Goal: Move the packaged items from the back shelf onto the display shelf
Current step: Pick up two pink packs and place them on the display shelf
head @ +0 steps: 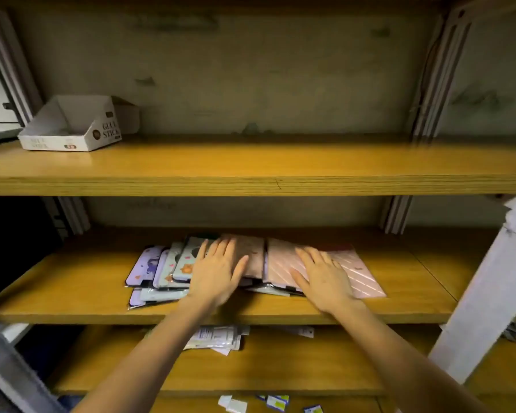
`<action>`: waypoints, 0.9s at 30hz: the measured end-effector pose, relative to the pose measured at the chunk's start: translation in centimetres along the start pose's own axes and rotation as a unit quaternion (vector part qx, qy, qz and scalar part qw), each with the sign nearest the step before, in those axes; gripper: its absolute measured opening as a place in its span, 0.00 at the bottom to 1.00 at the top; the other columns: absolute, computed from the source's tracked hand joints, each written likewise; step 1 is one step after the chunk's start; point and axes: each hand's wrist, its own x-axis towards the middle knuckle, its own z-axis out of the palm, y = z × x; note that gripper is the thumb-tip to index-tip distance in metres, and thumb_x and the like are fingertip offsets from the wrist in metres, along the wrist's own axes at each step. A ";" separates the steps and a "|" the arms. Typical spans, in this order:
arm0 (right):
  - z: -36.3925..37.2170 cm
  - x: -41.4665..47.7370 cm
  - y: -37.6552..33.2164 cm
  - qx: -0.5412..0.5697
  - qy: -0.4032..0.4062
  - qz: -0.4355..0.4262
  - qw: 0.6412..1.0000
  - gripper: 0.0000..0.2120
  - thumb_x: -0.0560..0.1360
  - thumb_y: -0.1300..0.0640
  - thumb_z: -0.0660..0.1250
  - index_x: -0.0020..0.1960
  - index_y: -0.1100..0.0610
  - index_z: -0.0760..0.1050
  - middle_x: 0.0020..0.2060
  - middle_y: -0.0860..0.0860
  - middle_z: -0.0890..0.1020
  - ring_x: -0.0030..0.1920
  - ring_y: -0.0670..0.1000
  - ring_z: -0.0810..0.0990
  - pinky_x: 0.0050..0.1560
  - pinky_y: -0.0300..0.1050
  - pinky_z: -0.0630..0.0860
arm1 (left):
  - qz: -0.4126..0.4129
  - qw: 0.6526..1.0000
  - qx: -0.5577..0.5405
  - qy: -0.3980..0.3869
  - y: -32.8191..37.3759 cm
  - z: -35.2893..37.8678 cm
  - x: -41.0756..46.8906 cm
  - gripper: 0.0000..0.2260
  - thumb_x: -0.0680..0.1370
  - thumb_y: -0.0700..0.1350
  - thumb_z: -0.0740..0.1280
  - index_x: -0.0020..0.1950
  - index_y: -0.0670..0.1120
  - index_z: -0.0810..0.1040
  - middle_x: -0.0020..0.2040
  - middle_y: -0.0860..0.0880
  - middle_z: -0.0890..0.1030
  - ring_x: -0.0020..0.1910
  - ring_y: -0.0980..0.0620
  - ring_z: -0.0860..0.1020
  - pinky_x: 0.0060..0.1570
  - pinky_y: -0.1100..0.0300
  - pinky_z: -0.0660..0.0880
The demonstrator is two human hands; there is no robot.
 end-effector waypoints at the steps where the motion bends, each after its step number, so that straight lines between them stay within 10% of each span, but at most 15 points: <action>1: 0.2 0.7 0.0 -0.007 -0.002 0.002 1.000 0.26 0.79 0.43 0.49 0.74 0.52 0.55 0.73 0.51 0.63 0.70 0.52 0.63 0.67 0.48 0.63 | -0.002 1.000 -0.009 0.017 -0.5 0.2 0.7 0.40 0.71 0.65 0.32 0.71 0.44 0.63 0.70 0.45 0.70 0.70 0.48 0.65 0.72 0.52 0.53; 14: 3.0 6.4 -0.5 0.129 -0.190 0.253 0.940 0.62 0.56 0.20 0.57 0.76 0.60 0.49 0.75 0.60 0.56 0.74 0.62 0.55 0.72 0.55 0.60 | -0.063 0.998 -0.020 0.001 -4.1 1.7 4.8 0.42 0.65 0.67 0.37 0.68 0.46 0.67 0.63 0.43 0.76 0.64 0.43 0.71 0.62 0.52 0.65; 21: 1.0 6.5 0.9 0.250 -0.169 0.266 0.915 0.42 0.64 0.33 0.68 0.67 0.61 0.67 0.68 0.59 0.68 0.66 0.57 0.70 0.62 0.48 0.71 | -0.110 0.993 -0.011 -0.042 -3.5 1.1 4.7 0.30 0.72 0.67 0.51 0.62 0.46 0.71 0.60 0.43 0.77 0.63 0.44 0.70 0.56 0.54 0.69; 27: -1.5 4.9 2.4 0.366 -0.048 0.282 0.885 0.29 0.75 0.48 0.64 0.69 0.64 0.62 0.63 0.61 0.72 0.61 0.59 0.72 0.55 0.50 0.70 | -0.169 0.977 -0.023 -0.128 -1.2 1.0 5.0 0.46 0.65 0.75 0.54 0.70 0.42 0.63 0.66 0.39 0.72 0.67 0.40 0.67 0.61 0.50 0.67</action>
